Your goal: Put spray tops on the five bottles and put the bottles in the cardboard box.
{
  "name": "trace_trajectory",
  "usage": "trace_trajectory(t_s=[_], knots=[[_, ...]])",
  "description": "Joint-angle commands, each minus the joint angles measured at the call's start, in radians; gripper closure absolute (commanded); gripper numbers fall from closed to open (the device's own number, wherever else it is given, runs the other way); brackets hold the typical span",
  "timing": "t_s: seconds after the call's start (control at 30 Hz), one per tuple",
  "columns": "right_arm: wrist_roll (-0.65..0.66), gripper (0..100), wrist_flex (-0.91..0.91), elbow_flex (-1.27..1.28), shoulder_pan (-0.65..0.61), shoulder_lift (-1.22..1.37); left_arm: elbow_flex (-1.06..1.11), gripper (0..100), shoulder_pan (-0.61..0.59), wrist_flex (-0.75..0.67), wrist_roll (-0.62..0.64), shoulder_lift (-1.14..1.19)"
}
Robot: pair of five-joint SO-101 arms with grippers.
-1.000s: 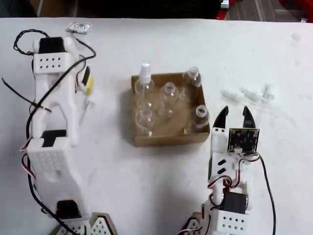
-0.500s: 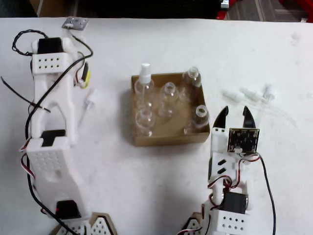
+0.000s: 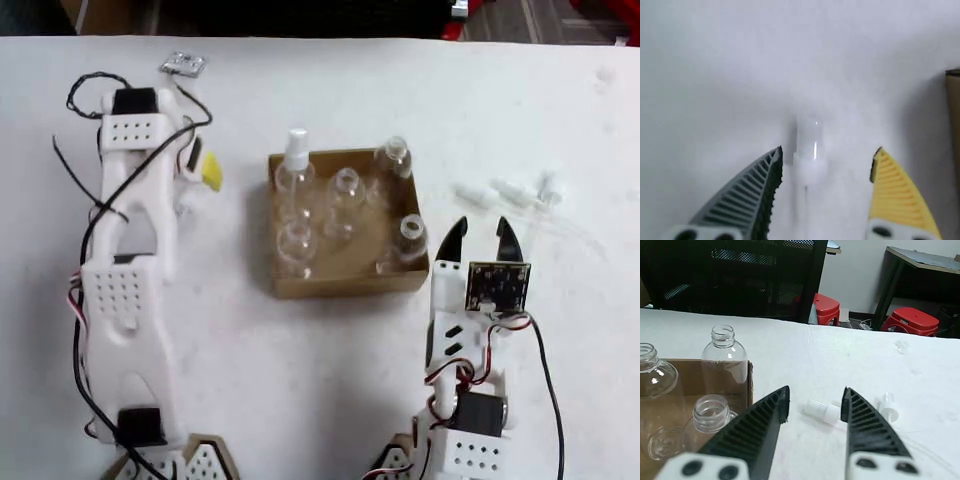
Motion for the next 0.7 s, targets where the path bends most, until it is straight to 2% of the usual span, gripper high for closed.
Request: trace_trajectory(t_s=[0.0, 0.23, 0.47, 0.67], knots=[[-0.002, 85.0, -0.016, 0.009, -0.004, -0.001, -0.167, 73, 0.004, -0.003, -0.011, 0.11], [-0.002, 85.0, -0.016, 0.009, -0.004, -0.001, -0.35, 73, -0.001, 0.04, -0.011, 0.272], [-0.002, 85.0, -0.016, 0.009, -0.004, -0.001, -0.463, 92, 0.004, 0.138, -0.011, 0.317], [-0.002, 85.0, -0.016, 0.009, -0.004, -0.001, -0.531, 98, 0.012, 0.186, -0.009, 0.292]])
